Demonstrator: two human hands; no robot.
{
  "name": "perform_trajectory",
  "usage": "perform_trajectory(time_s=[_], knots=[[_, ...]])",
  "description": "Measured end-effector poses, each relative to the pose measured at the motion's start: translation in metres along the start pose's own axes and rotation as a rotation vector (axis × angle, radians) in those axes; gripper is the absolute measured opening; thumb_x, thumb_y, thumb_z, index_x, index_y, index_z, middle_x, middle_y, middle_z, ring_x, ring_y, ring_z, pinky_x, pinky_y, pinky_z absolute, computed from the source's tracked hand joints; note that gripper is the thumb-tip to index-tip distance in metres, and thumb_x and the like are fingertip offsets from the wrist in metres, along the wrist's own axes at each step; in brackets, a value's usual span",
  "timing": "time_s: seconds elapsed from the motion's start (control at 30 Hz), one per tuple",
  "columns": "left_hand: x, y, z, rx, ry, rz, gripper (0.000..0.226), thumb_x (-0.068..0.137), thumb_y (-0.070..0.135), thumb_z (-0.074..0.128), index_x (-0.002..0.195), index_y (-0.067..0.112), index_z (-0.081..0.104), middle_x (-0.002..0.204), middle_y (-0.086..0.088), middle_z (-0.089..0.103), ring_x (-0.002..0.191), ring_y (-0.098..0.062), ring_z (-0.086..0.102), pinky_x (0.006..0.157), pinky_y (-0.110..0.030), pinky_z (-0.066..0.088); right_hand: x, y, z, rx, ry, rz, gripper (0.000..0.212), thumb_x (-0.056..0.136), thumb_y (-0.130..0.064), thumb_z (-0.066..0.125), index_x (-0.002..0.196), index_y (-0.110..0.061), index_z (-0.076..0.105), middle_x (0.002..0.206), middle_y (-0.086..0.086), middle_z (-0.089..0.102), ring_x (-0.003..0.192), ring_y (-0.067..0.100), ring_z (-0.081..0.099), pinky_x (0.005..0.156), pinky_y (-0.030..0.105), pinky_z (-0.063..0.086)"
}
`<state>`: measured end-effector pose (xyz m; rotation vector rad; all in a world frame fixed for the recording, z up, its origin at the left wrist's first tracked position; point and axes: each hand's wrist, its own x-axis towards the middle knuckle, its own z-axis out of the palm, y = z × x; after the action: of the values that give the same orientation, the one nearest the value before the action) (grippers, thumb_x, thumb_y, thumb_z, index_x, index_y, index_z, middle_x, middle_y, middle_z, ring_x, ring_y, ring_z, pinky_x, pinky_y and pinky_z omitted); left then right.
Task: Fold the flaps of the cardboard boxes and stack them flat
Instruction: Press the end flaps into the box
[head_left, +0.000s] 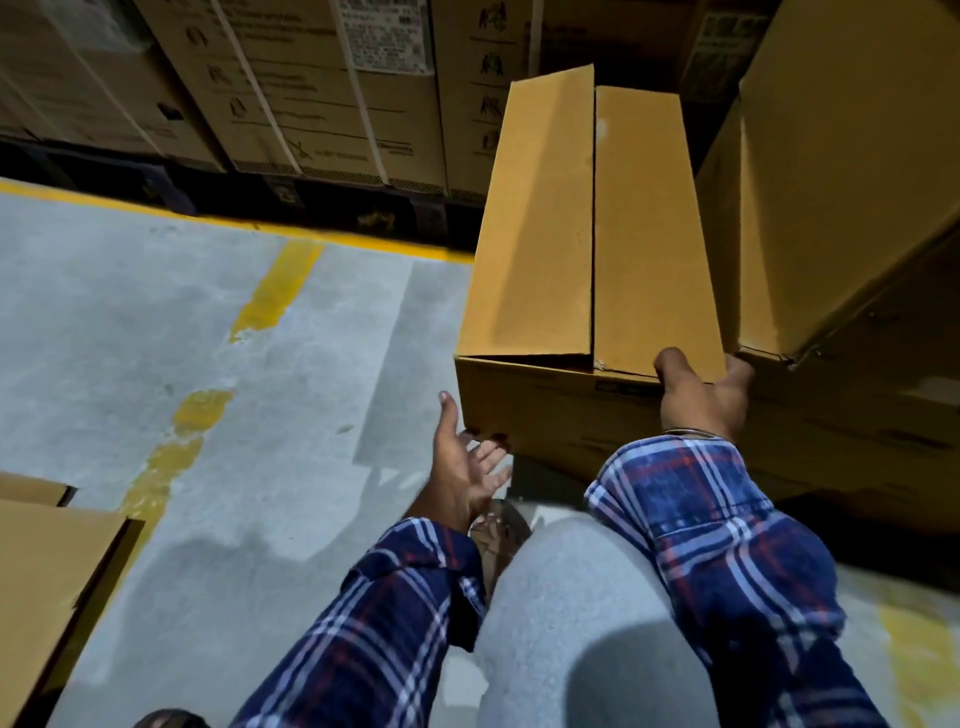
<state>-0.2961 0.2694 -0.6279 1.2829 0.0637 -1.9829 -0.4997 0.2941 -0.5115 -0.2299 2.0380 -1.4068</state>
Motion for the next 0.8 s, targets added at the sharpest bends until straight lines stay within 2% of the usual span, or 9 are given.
perform_trajectory(time_s=[0.13, 0.23, 0.3, 0.4, 0.47, 0.53, 0.6, 0.7, 0.8], knots=[[0.011, -0.016, 0.017, -0.244, -0.064, -0.004, 0.125, 0.062, 0.073, 0.08, 0.162, 0.024, 0.023, 0.164, -0.017, 0.032, 0.15, -0.042, 0.03, 0.12, -0.061, 0.028, -0.001, -0.001, -0.003, 0.042, 0.002, -0.03, 0.053, 0.09, -0.025, 0.073, 0.136, -0.023, 0.047, 0.116, -0.006, 0.056, 0.108, 0.017, 0.057, 0.089, 0.03, 0.045], [0.012, -0.023, 0.023, -0.309, -0.136, 0.011, 0.125, 0.063, 0.078, 0.077, 0.163, 0.031, 0.017, 0.168, -0.015, 0.023, 0.152, -0.045, 0.022, 0.114, -0.07, 0.028, -0.011, -0.012, -0.006, 0.056, -0.015, -0.071, 0.053, 0.088, -0.026, 0.074, 0.134, -0.026, 0.047, 0.105, -0.014, 0.05, 0.109, 0.018, 0.055, 0.099, 0.044, 0.052], [0.013, -0.022, 0.024, -0.348, -0.186, 0.012, 0.132, 0.058, 0.081, 0.079, 0.163, 0.033, 0.015, 0.168, -0.016, 0.021, 0.152, -0.048, 0.018, 0.114, -0.073, 0.024, -0.02, -0.021, -0.005, 0.074, -0.046, -0.113, 0.056, 0.089, -0.023, 0.074, 0.136, -0.026, 0.045, 0.1, -0.017, 0.045, 0.106, 0.014, 0.052, 0.093, 0.038, 0.051], [0.011, -0.018, 0.024, -0.395, -0.226, 0.007, 0.14, 0.048, 0.081, 0.08, 0.163, 0.029, 0.018, 0.165, -0.022, 0.026, 0.149, -0.053, 0.022, 0.114, -0.076, 0.02, -0.032, -0.03, -0.004, 0.06, -0.097, -0.182, 0.056, 0.088, -0.017, 0.076, 0.133, -0.025, 0.044, 0.114, -0.009, 0.049, 0.104, 0.011, 0.053, 0.075, 0.024, 0.042], [0.005, -0.013, 0.022, -0.428, -0.24, 0.016, 0.133, 0.05, 0.081, 0.078, 0.16, 0.028, 0.026, 0.159, -0.025, 0.036, 0.144, -0.055, 0.032, 0.111, -0.078, 0.023, -0.042, -0.036, -0.003, 0.059, -0.126, -0.21, 0.054, 0.086, -0.016, 0.077, 0.128, -0.026, 0.045, 0.121, -0.005, 0.053, 0.107, 0.012, 0.055, 0.074, 0.021, 0.042], [-0.005, -0.002, 0.019, -0.445, -0.24, 0.046, 0.116, 0.06, 0.082, 0.072, 0.155, 0.025, 0.036, 0.15, -0.025, 0.046, 0.135, -0.054, 0.043, 0.107, -0.078, 0.031, -0.054, -0.043, -0.002, 0.065, -0.158, -0.239, 0.053, 0.086, -0.016, 0.078, 0.125, -0.028, 0.044, 0.122, -0.004, 0.054, 0.1, 0.006, 0.055, 0.073, 0.018, 0.043], [-0.022, 0.015, 0.016, -0.463, -0.208, 0.087, 0.102, 0.071, 0.081, 0.064, 0.151, 0.022, 0.042, 0.147, -0.023, 0.049, 0.131, -0.052, 0.046, 0.104, -0.076, 0.036, -0.069, -0.052, 0.002, 0.079, -0.19, -0.277, 0.053, 0.084, -0.017, 0.08, 0.124, -0.027, 0.045, 0.123, -0.004, 0.054, 0.099, 0.003, 0.054, 0.073, 0.017, 0.044], [-0.049, 0.043, 0.006, -0.473, -0.213, 0.148, 0.092, 0.075, 0.081, 0.061, 0.145, 0.023, 0.049, 0.144, -0.023, 0.052, 0.13, -0.053, 0.048, 0.101, -0.08, 0.035, -0.094, -0.06, 0.012, 0.099, -0.24, -0.328, 0.056, 0.081, -0.021, 0.083, 0.125, -0.024, 0.048, 0.126, -0.001, 0.056, 0.108, 0.011, 0.058, 0.078, 0.022, 0.047], [-0.08, 0.074, -0.017, -0.468, -0.266, 0.216, 0.086, 0.073, 0.079, 0.062, 0.14, 0.024, 0.058, 0.139, -0.024, 0.06, 0.128, -0.053, 0.053, 0.102, -0.081, 0.032, -0.126, -0.063, 0.029, 0.089, -0.306, -0.373, 0.053, 0.081, -0.025, 0.083, 0.12, -0.027, 0.047, 0.126, 0.002, 0.055, 0.104, 0.012, 0.058, 0.075, 0.025, 0.047]])
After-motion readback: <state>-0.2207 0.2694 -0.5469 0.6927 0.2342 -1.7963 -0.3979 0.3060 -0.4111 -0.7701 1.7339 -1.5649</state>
